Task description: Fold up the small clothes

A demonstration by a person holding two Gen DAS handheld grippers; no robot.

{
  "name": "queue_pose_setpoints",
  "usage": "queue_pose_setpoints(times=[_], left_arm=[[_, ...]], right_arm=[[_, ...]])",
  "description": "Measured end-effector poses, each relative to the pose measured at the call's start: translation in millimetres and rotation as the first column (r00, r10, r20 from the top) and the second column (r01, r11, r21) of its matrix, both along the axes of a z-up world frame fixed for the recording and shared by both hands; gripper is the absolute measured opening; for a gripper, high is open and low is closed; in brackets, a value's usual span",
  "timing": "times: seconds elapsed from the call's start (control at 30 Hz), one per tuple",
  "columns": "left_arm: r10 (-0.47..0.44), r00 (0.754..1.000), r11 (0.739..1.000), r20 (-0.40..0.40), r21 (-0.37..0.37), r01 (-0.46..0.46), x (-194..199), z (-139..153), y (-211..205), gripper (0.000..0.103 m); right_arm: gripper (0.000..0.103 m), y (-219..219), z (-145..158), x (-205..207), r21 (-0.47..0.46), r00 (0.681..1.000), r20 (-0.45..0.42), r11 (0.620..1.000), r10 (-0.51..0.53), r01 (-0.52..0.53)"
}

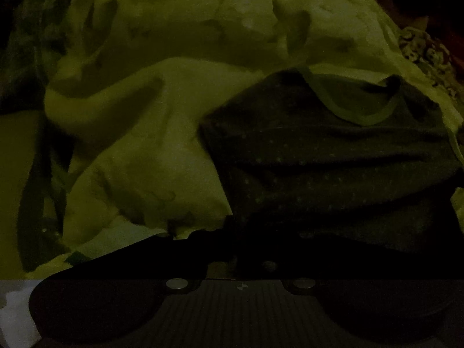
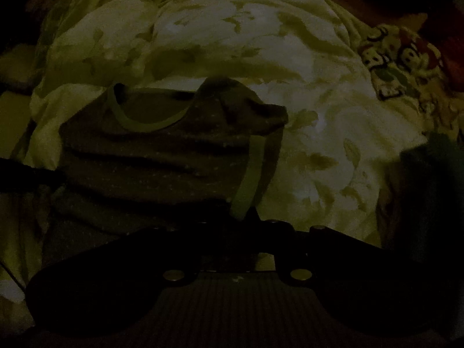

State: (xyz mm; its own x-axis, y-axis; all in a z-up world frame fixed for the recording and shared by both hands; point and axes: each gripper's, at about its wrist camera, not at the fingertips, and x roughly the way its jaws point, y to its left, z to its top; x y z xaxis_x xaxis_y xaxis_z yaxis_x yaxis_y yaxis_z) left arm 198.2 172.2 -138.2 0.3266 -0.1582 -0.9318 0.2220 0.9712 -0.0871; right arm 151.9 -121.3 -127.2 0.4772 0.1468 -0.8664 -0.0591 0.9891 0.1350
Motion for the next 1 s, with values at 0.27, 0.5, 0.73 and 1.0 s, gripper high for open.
queue_pose_setpoints(times=[0.27,0.5,0.73,1.0], left_arm=[[0.078,0.994,0.997,-0.081,0.017,-0.077,0,-13,17,0.087],[0.124,0.992,0.991,-0.018,-0.041,-0.125,-15,19,26,0.103],[0.017,0.997,0.994,-0.071,-0.106,-0.024,-71,33,24,0.103],[-0.143,0.967,0.988,-0.212,-0.093,0.126,-141,-3,2,0.103]], right_arm=[[0.029,-5,-14,-2,0.008,0.997,-0.067,0.999,-0.048,0.049],[0.052,-21,10,-23,0.048,0.996,-0.026,0.995,-0.083,0.084],[0.052,-43,32,-70,0.172,0.996,-0.082,0.985,0.042,-0.028],[0.052,-37,10,-131,0.232,0.972,-0.221,0.972,0.075,-0.022]])
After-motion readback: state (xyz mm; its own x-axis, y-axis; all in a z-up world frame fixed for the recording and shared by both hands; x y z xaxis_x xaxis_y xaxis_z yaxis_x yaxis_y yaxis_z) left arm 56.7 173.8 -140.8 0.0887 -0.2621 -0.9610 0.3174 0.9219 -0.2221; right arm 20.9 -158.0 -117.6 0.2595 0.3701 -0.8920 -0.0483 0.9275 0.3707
